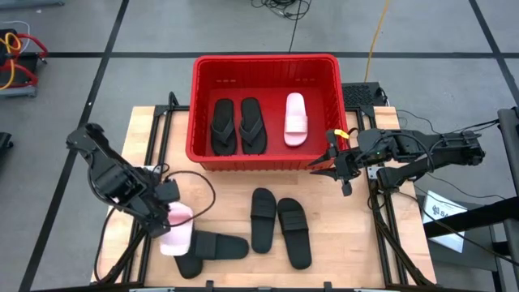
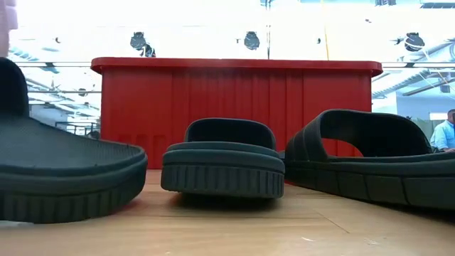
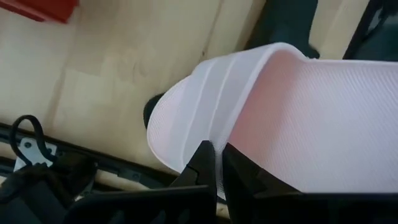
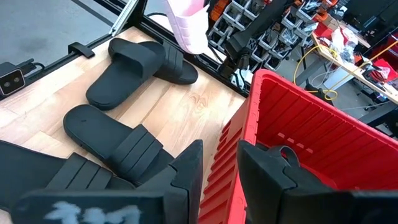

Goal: Pick and place slides into bin
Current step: Put the pink slide into the red bin

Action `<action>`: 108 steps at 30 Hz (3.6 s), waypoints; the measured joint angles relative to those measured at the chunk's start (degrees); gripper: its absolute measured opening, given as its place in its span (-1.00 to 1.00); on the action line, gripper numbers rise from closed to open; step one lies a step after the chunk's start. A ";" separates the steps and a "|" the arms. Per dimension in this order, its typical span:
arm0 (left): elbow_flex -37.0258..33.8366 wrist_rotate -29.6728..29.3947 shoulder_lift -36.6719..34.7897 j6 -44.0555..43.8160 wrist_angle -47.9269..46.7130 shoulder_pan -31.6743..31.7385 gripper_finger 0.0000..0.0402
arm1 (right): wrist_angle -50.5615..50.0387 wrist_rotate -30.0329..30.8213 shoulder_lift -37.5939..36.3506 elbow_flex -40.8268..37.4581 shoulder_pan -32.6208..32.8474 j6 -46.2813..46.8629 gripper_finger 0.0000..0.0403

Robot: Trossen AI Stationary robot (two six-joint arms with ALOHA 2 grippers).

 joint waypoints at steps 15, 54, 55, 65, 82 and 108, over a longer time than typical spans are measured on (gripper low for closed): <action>0.00 -13.39 -2.68 -2.20 0.26 0.29 -1.00 | 5.72 -0.01 0.00 0.00 0.00 -0.16 -0.56; 0.00 -32.16 -2.68 40.00 34.54 6.70 -1.00 | 6.49 -0.24 0.20 0.00 0.02 -1.90 -0.56; 0.01 -32.16 -2.68 43.13 36.68 7.14 -1.00 | 6.49 -0.24 0.32 0.00 0.01 -1.96 -0.56; 0.00 -23.06 -2.68 65.48 55.34 13.91 -1.00 | 11.75 -0.26 4.59 0.00 0.02 -9.85 -0.56; 0.01 -15.07 -2.46 66.80 57.31 19.47 -1.00 | 32.59 -6.14 13.43 0.00 0.41 -18.18 -0.55; 0.00 -14.48 -2.46 67.50 58.36 19.43 -1.00 | 36.43 -6.22 15.34 -0.02 0.39 -17.91 -0.21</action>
